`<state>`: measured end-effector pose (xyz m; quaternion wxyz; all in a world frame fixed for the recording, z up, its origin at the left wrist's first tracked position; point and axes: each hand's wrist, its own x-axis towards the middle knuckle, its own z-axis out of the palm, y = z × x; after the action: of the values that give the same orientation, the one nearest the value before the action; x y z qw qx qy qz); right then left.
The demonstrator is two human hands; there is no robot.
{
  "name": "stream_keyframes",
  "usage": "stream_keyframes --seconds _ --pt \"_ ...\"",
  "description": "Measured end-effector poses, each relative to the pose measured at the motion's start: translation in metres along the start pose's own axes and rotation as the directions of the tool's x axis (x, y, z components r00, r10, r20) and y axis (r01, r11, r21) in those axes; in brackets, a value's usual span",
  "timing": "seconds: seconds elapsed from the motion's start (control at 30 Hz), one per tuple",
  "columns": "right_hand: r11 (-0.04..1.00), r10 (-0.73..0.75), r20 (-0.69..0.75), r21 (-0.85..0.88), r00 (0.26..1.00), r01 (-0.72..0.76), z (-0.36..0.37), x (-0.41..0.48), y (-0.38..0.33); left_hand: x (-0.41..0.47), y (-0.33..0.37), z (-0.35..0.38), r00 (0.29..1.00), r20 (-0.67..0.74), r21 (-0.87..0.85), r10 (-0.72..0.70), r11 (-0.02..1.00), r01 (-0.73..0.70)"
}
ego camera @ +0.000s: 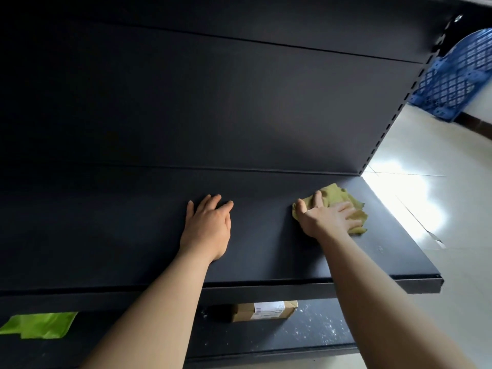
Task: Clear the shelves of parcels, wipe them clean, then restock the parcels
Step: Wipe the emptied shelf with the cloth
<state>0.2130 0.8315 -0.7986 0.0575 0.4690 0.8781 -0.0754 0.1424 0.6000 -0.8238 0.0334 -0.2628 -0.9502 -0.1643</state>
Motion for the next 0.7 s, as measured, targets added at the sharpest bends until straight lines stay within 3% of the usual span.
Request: stream_keyframes --seconds 0.13,0.23,0.37,0.47,0.53,0.63,0.7 --pt "0.995 -0.098 -0.071 -0.008 0.993 0.097 0.008 -0.024 -0.002 0.0 0.0 0.0 1.0 -0.005 -0.004 0.001 1.0 -0.001" --pt "0.96 -0.111 -0.064 0.25 0.992 0.124 -0.005 -0.027 0.007 0.0 0.0 0.0 1.0 0.001 -0.006 0.001 1.0 -0.001" --pt "0.803 -0.247 -0.16 0.519 0.956 0.294 -0.029 -0.022 0.028 0.0 -0.001 0.001 1.0 0.002 -0.003 -0.003 1.0 0.003" --pt "0.628 -0.059 -0.277 0.737 0.959 0.251 -0.054 -0.019 0.033 0.0 0.001 0.002 1.0 -0.012 -0.006 0.005 1.0 -0.006" --pt "0.645 -0.042 -0.338 0.71 0.94 0.284 -0.067 -0.015 0.023 -0.001 0.001 0.001 1.0 -0.02 -0.007 0.01 1.0 -0.01" --pt "0.801 -0.36 -0.267 0.403 0.894 0.443 -0.067 -0.017 -0.003 -0.001 0.001 0.001 0.999 -0.034 -0.013 0.011 1.0 -0.011" --pt "0.793 -0.553 -0.12 0.225 0.824 0.565 -0.053 -0.022 -0.019 -0.002 0.001 0.002 0.999 -0.044 -0.013 0.014 1.0 -0.015"
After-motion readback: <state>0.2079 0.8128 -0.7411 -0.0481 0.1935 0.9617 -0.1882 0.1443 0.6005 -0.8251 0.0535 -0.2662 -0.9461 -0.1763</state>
